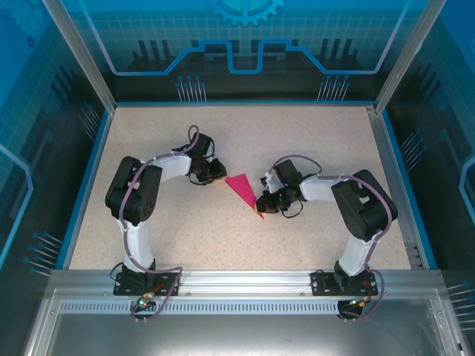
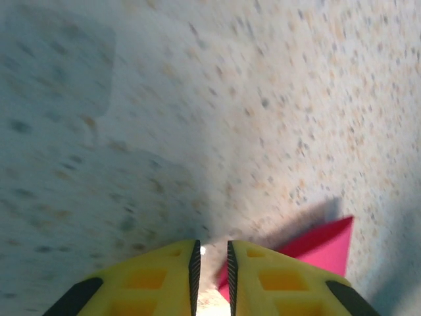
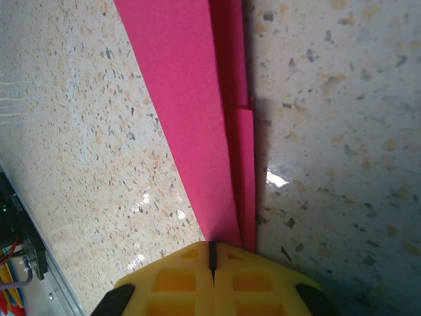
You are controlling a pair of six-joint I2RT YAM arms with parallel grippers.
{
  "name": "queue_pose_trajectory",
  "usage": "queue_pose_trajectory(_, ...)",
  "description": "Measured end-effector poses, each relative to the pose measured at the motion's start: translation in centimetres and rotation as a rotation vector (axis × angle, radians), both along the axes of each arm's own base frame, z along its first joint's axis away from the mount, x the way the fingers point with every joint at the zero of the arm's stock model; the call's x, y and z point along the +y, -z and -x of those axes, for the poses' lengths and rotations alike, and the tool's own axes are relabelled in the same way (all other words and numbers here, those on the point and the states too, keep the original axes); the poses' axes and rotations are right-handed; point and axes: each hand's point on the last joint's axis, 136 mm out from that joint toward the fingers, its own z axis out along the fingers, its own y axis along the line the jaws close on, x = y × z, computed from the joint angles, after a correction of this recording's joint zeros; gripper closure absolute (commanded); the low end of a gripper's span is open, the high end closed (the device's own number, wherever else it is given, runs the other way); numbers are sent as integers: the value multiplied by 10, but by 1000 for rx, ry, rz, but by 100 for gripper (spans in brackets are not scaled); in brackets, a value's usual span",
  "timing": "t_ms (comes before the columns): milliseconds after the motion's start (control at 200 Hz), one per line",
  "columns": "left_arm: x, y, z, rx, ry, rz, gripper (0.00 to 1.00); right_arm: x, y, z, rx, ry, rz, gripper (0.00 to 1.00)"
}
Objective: Fold a paper plane with a square sheet of paper (pick it up from the middle)
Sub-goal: Fold the wing for the fifth time at the center of the table.
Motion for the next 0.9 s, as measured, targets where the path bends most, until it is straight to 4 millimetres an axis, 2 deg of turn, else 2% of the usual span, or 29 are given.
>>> queue_pose_trajectory(115, 10, -6, 0, -6, -11, -31, 74, 0, -2, 1, 1, 8, 7, 87)
queue_pose_trajectory(220, 9, -25, 4, -25, -8, -28, 70, -4, -9, 2, -8, 25, 31, 70)
queue_pose_trajectory(325, 5, -50, 9, -62, 2, -29, 62, -9, -30, -3, -63, 58, 50, 54)
queue_pose_trajectory(445, -12, -68, 24, -65, 45, -25, 54, -19, -56, -18, -170, 112, 86, 36)
queue_pose_trajectory(520, -24, -71, 34, -47, 79, -36, 49, -29, -66, -28, -237, 159, 138, 29)
queue_pose_trajectory(625, -42, -75, 47, -22, 119, -61, 42, -49, -68, -38, -286, 240, 232, 22)
queue_pose_trajectory(765, -68, -75, 56, -3, 151, -107, 34, -76, -60, -39, -307, 330, 353, 15)
queue_pose_trajectory(900, -91, -59, 64, 40, 177, -152, 28, -95, -50, -36, -299, 383, 438, 13)
